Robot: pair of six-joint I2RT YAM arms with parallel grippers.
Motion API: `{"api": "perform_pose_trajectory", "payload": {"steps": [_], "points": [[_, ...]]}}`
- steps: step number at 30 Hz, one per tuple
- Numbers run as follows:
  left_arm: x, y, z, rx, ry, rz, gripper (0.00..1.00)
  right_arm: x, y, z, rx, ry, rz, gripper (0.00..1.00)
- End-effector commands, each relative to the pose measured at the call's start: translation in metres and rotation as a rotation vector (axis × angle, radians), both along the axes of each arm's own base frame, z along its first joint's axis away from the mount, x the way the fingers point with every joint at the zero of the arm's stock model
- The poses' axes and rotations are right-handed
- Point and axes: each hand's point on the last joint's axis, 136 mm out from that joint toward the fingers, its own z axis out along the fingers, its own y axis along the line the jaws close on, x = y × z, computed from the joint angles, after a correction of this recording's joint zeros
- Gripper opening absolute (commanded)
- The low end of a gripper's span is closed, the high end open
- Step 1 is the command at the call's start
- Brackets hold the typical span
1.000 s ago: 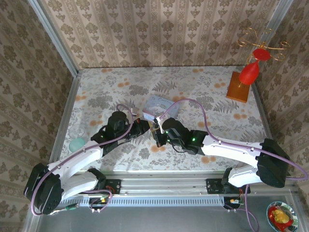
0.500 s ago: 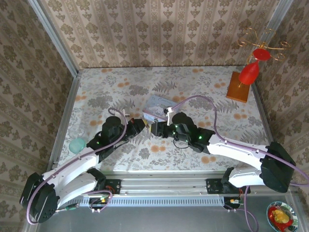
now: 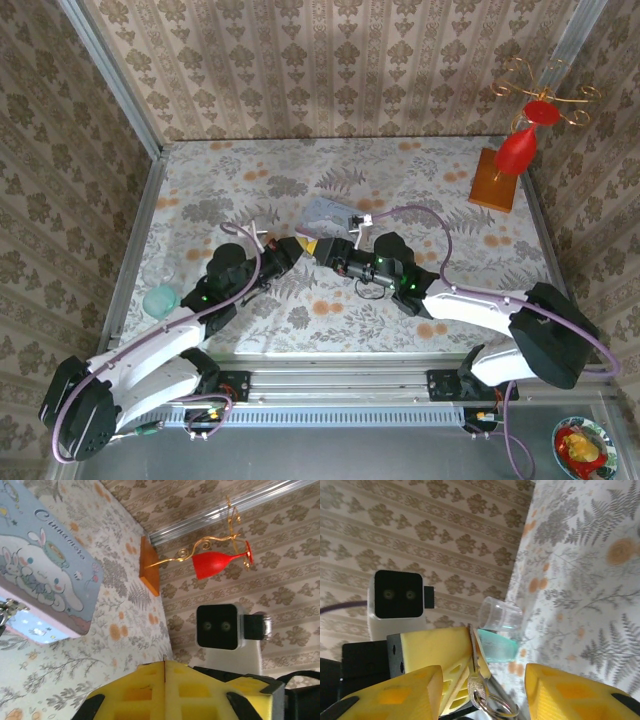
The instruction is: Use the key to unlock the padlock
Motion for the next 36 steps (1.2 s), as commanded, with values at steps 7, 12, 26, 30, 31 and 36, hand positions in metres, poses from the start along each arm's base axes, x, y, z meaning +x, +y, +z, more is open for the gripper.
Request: {"api": "perform_pose_trajectory", "payload": {"steps": [7,12,26,30,31,36], "points": [[0.000,0.003,0.008,-0.073,-0.026,0.022,0.00,-0.004,0.009,0.015,0.122,-0.002,0.035,0.36],[0.000,0.004,0.008,-0.081,-0.025,0.027,0.00,-0.003,0.010,0.013,0.127,0.004,0.035,0.32],[0.002,0.007,0.010,-0.117,-0.018,0.045,0.00,-0.002,0.013,0.009,0.127,0.012,0.033,0.20],[0.001,0.008,0.012,-0.123,-0.021,0.048,0.00,-0.001,0.014,0.008,0.121,0.013,0.032,0.14],[0.001,0.008,0.012,-0.124,-0.022,0.050,0.00,-0.001,0.014,0.008,0.121,0.014,0.032,0.12],[0.003,0.011,0.012,-0.124,-0.023,0.060,0.00,-0.001,0.014,0.005,0.113,0.021,0.030,0.06]]}}
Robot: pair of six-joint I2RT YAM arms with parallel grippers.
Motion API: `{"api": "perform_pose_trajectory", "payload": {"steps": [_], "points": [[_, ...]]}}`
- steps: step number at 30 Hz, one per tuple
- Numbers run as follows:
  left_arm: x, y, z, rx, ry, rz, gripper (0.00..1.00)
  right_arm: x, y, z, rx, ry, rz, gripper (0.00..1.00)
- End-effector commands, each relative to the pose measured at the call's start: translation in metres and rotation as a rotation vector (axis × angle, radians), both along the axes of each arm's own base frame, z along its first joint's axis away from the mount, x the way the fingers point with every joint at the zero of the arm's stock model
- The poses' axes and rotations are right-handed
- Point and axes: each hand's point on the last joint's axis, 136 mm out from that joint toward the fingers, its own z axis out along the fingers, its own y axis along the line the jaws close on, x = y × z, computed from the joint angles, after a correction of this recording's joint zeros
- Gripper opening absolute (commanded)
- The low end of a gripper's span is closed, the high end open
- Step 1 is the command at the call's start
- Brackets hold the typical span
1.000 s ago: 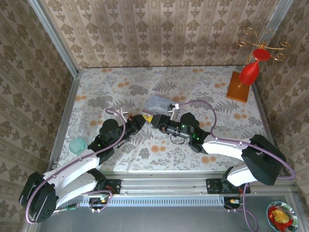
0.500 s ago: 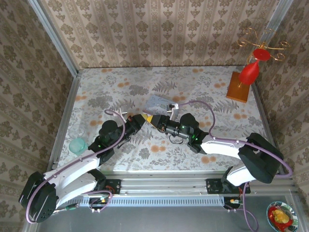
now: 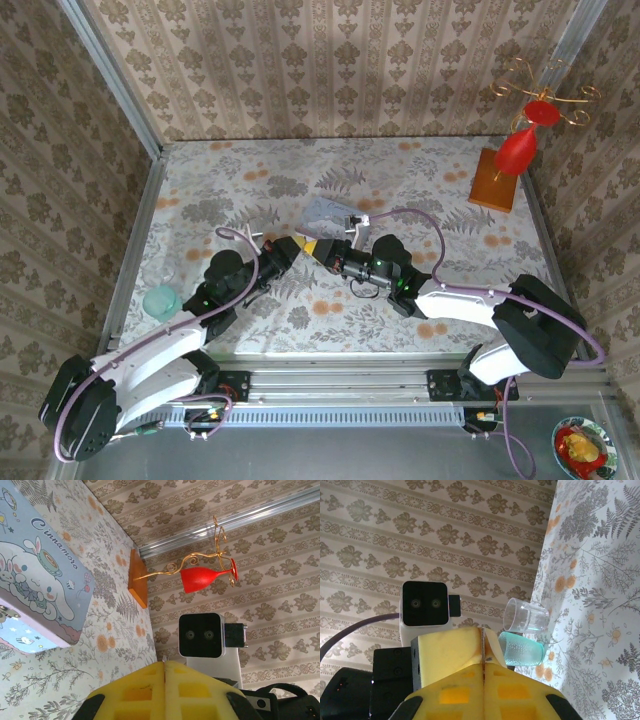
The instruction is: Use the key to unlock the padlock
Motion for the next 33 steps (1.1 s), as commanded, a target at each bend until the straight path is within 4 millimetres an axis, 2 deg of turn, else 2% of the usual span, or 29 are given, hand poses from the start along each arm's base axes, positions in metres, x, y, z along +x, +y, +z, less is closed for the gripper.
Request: {"api": "perform_pose_trajectory", "payload": {"steps": [1,5,9,12,14,15,18,26,33], "points": [[0.000,0.005,0.012,-0.043,-0.026,0.017,0.00,-0.001,0.003,0.000,0.007,-0.006,0.006,0.05],[0.001,0.005,0.010,-0.038,-0.025,0.023,0.00,-0.001,0.002,-0.001,-0.004,-0.002,0.001,0.00],[0.001,0.006,0.010,-0.023,-0.033,0.018,0.00,-0.001,0.000,-0.004,-0.038,-0.008,-0.006,0.00],[0.001,0.012,0.002,0.026,-0.017,0.023,0.22,-0.001,-0.004,-0.005,-0.086,-0.046,0.002,0.00],[0.001,0.017,-0.001,0.092,-0.007,0.006,0.31,-0.003,-0.003,-0.013,-0.177,-0.080,0.029,0.00],[0.000,0.019,-0.003,0.123,0.000,-0.002,0.36,-0.008,-0.004,-0.005,-0.197,-0.114,0.050,0.00],[-0.003,0.021,-0.007,0.199,0.009,-0.029,0.49,-0.016,-0.003,-0.003,-0.232,-0.161,0.091,0.00],[-0.009,-0.002,-0.003,0.179,-0.011,-0.144,0.52,-0.018,0.004,0.000,-0.227,-0.179,0.138,0.00],[-0.013,-0.008,0.000,0.186,-0.027,-0.173,0.47,-0.020,0.009,0.004,-0.212,-0.181,0.162,0.00]]}}
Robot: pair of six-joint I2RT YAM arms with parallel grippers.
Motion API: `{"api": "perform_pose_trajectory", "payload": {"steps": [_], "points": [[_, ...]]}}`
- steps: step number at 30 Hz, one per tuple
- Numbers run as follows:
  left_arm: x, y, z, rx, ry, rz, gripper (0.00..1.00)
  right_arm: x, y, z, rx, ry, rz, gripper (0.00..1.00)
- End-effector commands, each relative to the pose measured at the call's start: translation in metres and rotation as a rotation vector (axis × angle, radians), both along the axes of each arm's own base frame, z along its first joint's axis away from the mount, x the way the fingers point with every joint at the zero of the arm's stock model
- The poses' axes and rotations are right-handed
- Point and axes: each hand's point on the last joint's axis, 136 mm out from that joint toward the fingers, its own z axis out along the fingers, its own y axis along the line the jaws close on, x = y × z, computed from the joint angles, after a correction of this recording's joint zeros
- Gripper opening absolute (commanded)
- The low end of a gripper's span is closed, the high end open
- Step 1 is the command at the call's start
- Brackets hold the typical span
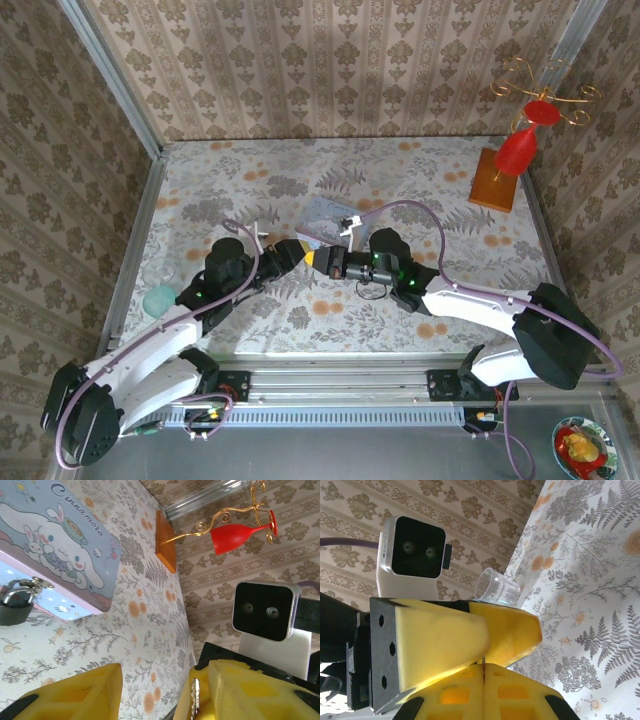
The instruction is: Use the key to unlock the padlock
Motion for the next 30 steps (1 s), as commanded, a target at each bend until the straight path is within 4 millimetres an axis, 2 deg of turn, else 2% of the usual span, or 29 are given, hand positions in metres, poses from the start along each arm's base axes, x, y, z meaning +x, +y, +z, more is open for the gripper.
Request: {"api": "perform_pose_trajectory", "payload": {"steps": [1,13,14,20,21,23,26,30], "points": [[-0.003,-0.006,0.018,-0.015,-0.053,-0.043,0.45,-0.002,0.008,0.010,0.016,-0.022,0.040,0.00],[-0.003,-0.008,0.018,-0.016,-0.050,-0.048,0.19,-0.004,0.010,0.018,0.040,-0.023,0.060,0.00],[-0.003,-0.009,0.018,-0.017,-0.049,-0.050,0.17,-0.003,0.013,0.008,0.025,-0.004,0.064,0.00],[-0.001,-0.008,0.019,-0.019,-0.049,-0.041,0.03,0.003,0.006,0.003,0.011,0.013,0.023,0.00],[-0.001,-0.007,0.019,-0.020,-0.046,-0.033,0.02,0.006,0.004,0.001,0.007,0.021,0.007,0.02],[0.002,-0.003,0.016,-0.028,-0.035,0.001,0.00,0.011,-0.001,-0.004,0.013,0.039,-0.025,0.15],[0.006,0.002,0.013,-0.055,-0.019,0.055,0.00,0.013,-0.004,0.000,0.055,0.050,-0.042,0.29],[0.008,0.007,0.014,-0.102,-0.008,0.111,0.00,0.012,0.000,0.008,0.141,0.068,-0.030,0.37]]}}
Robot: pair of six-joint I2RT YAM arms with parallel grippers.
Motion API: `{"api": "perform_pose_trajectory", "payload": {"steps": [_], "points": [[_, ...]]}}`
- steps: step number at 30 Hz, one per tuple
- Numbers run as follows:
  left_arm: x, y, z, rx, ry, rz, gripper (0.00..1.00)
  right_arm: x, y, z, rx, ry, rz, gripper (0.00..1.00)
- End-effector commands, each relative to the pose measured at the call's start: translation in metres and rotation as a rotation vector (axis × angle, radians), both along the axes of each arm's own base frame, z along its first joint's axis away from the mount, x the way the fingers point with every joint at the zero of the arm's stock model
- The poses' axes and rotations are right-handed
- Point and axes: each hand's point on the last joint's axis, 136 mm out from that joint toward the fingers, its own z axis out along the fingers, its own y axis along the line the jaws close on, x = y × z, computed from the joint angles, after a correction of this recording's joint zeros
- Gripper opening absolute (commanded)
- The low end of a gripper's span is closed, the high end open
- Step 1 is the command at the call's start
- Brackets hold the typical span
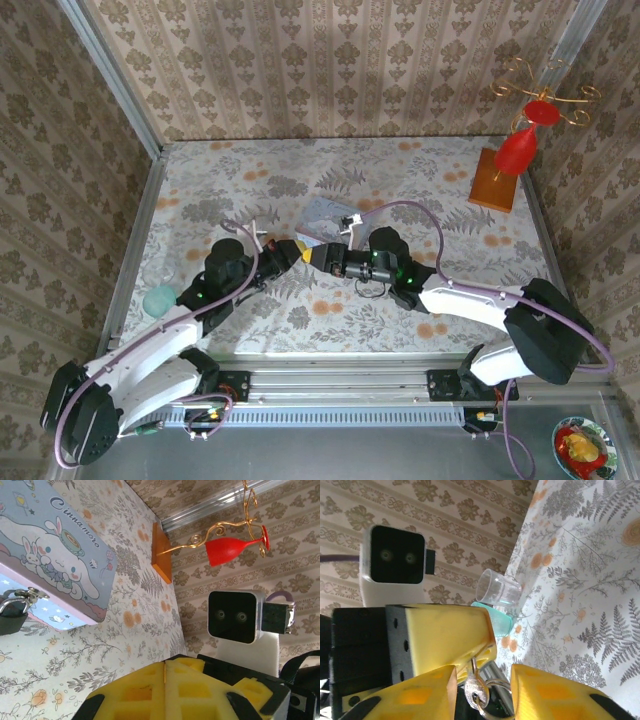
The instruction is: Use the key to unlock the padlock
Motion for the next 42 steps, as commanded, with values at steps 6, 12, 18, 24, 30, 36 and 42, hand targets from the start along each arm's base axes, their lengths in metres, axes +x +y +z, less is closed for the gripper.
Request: {"api": "perform_pose_trajectory", "payload": {"steps": [6,12,18,24,30,36,42], "points": [[0.006,0.009,0.009,-0.099,0.001,0.093,0.00,-0.001,0.009,0.016,0.117,-0.009,0.009,0.34],[0.007,0.010,0.010,-0.120,0.004,0.107,0.00,-0.003,0.010,0.015,0.114,-0.007,0.016,0.30],[0.008,0.010,0.016,-0.142,-0.004,0.107,0.00,-0.003,0.011,0.007,0.104,0.005,0.014,0.31],[0.008,0.013,0.017,-0.151,-0.011,0.119,0.00,-0.005,0.016,0.009,0.108,-0.001,0.022,0.30],[0.007,0.014,0.020,-0.161,-0.021,0.121,0.00,-0.007,0.017,0.011,0.115,-0.002,0.025,0.24],[0.008,0.015,0.024,-0.169,-0.034,0.125,0.00,-0.005,0.018,0.011,0.115,-0.001,0.020,0.19],[0.007,0.017,0.025,-0.170,-0.048,0.133,0.00,-0.002,0.015,0.011,0.107,0.004,-0.002,0.10]]}}
